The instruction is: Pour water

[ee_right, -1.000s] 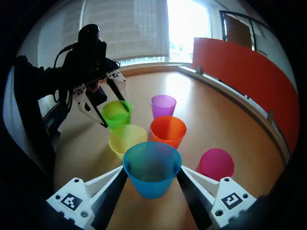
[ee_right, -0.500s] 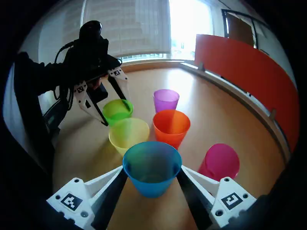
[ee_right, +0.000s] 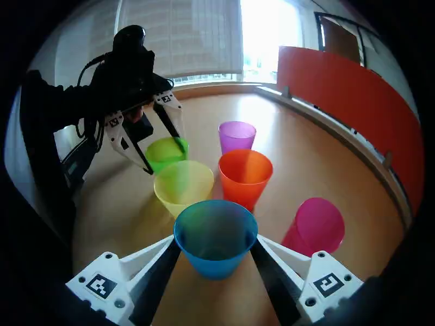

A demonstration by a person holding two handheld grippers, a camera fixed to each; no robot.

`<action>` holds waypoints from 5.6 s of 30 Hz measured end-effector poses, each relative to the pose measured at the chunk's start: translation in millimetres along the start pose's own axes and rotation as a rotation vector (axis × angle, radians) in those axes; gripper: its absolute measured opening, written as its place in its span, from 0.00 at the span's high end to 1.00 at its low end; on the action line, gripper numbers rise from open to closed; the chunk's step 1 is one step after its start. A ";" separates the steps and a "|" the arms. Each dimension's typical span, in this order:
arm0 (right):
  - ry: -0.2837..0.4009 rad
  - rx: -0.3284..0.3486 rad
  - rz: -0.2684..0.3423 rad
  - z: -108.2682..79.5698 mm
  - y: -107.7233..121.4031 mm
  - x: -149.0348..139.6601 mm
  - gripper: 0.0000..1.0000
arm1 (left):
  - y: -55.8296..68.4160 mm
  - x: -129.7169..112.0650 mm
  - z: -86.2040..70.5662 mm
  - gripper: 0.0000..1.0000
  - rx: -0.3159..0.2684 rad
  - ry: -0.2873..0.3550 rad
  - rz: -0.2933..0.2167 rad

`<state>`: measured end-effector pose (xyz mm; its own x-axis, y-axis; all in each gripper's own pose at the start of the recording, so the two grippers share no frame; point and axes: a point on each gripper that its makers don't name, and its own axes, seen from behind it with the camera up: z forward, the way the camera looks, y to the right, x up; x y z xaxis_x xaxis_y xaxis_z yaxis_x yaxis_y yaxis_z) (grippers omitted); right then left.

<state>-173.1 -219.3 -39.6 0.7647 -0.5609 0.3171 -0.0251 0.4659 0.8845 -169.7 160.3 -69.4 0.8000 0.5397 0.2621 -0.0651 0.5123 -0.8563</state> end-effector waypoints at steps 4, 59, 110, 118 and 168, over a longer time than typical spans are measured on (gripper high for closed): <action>-0.005 -0.003 -0.002 -0.2 0.2 -2.6 0.10 | -0.5 -0.4 -0.1 0.15 0.001 -0.003 0.003; -0.054 -0.048 -0.013 -18.9 0.4 -33.8 0.03 | -5.0 -19.6 -13.6 0.14 0.030 -0.076 0.022; 0.003 -0.400 0.260 -92.1 18.3 -56.8 0.03 | -65.9 -54.7 -87.7 0.14 0.457 0.027 -0.257; 0.043 -0.515 0.310 -108.9 40.1 -55.2 0.03 | -76.9 -56.8 -94.7 0.14 0.535 0.047 -0.289; 0.395 -0.984 0.425 -182.3 128.0 -17.0 0.03 | -133.1 -20.4 -152.7 0.14 0.921 0.412 -0.502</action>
<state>-71.9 -25.3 5.8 0.9685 -0.0561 0.2427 0.0517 0.9984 0.0247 -86.3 -20.8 -28.7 0.9844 -0.0403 0.1713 0.0402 0.9992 0.0041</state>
